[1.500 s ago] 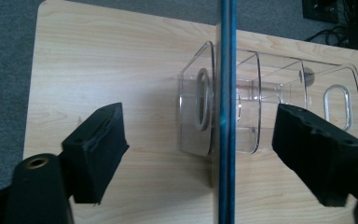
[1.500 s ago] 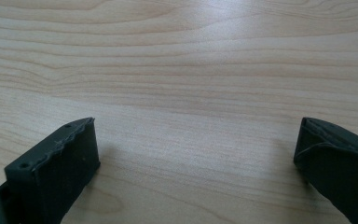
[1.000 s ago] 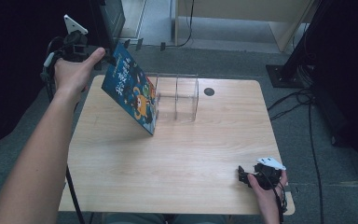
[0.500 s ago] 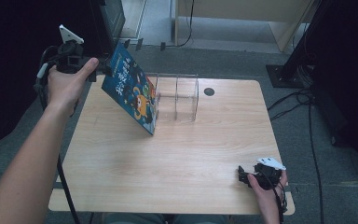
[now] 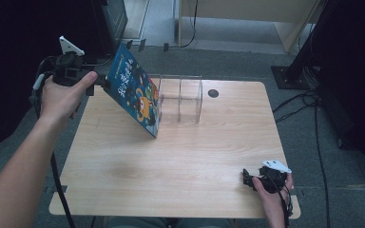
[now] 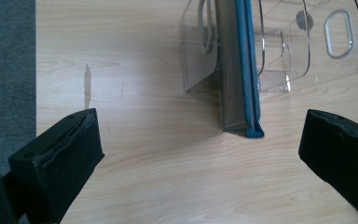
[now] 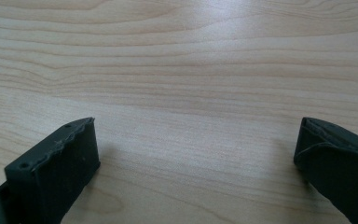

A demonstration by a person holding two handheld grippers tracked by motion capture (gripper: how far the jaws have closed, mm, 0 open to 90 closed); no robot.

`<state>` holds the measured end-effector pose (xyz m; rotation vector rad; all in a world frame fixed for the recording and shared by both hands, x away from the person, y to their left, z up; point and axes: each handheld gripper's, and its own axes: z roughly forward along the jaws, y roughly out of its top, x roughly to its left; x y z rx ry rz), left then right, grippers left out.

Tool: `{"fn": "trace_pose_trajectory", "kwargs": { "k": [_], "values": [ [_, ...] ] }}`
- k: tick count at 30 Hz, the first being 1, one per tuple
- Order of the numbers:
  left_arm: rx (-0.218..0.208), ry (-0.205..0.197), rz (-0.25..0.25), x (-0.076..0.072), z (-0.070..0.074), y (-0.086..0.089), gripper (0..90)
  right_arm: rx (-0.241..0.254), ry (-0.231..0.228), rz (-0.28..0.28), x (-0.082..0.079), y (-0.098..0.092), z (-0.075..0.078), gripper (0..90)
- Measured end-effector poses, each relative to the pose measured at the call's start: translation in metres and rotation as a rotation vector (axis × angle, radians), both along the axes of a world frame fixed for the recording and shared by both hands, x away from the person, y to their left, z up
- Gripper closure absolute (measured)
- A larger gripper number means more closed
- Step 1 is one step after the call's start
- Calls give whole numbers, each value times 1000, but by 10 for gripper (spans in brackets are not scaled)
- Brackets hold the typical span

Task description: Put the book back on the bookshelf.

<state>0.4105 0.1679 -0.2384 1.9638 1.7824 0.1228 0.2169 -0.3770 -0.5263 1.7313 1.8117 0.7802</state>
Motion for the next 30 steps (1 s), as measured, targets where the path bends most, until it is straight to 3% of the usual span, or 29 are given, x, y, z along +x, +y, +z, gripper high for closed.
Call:
{"fn": "trace_pose_trajectory", "kwargs": {
  "k": [6, 7, 9, 14, 24, 27, 30],
  "values": [
    [17, 15, -17, -5, 0, -2, 0, 1, 1, 0, 0, 0, 0, 0],
    [23, 42, -29, -6, -2, -3, 0, 1, 1, 0, 0, 0, 0, 0],
    [29, 57, -43, -8, -3, -5, 0, 0, 1, 0, 0, 0, 0, 0],
    [61, 61, -53, -16, -6, -5, 0, 0, 0, 1, 0, 0, 0, 0],
    [44, 72, -83, -34, -27, 6, 0, 1, 1, 0, 0, 0, 0, 0],
    [72, 59, -75, -40, -33, 9, 0, 1, 1, 0, 0, 0, 0, 0],
    [61, 56, -78, -45, -38, 12, 0, 1, 1, -1, 0, 0, 0, 0]
  ]
}}
